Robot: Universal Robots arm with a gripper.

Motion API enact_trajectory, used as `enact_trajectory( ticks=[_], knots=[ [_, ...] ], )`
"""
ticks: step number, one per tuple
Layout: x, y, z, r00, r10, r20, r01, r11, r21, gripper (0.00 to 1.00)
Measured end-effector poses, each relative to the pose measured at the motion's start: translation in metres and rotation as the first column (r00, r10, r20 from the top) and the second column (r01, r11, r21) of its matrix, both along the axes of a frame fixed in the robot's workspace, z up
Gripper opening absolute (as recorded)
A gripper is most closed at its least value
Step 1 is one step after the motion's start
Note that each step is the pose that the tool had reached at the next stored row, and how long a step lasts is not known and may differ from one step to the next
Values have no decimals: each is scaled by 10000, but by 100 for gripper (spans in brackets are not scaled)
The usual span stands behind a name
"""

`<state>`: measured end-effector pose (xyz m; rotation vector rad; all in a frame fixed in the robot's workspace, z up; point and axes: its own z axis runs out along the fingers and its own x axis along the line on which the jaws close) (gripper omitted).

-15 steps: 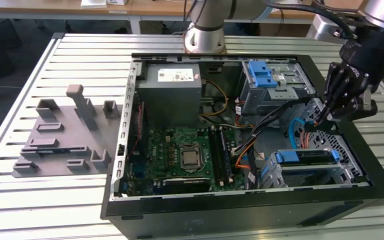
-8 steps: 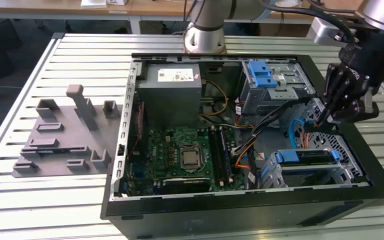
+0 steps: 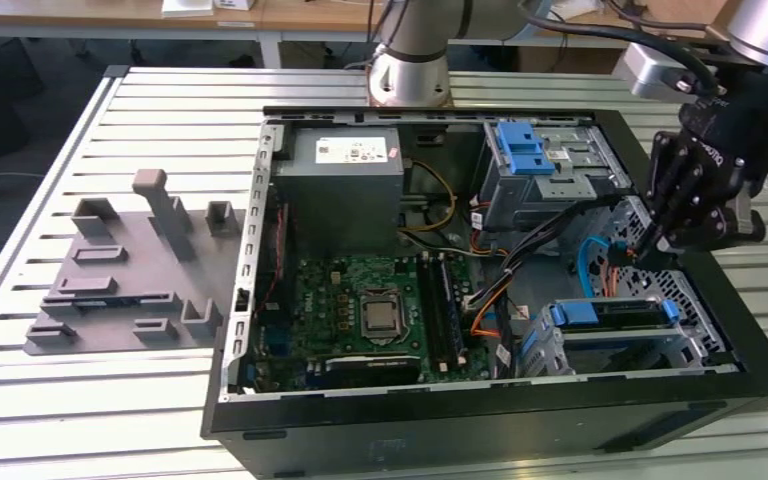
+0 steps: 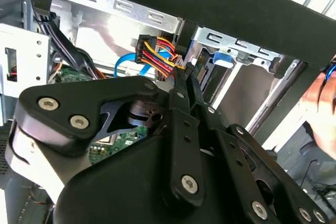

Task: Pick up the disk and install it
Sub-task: 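Insert the first disk wire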

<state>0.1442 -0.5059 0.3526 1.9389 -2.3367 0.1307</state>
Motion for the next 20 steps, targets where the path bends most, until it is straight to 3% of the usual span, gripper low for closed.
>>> enact_trajectory(
  ticks=[7,20],
  knots=[
    [-18,-26,-20,9982,599,0,-599,9982,-1,16],
    [-65,-156,-28,9977,679,27,-679,9977,88,16]
  ],
)
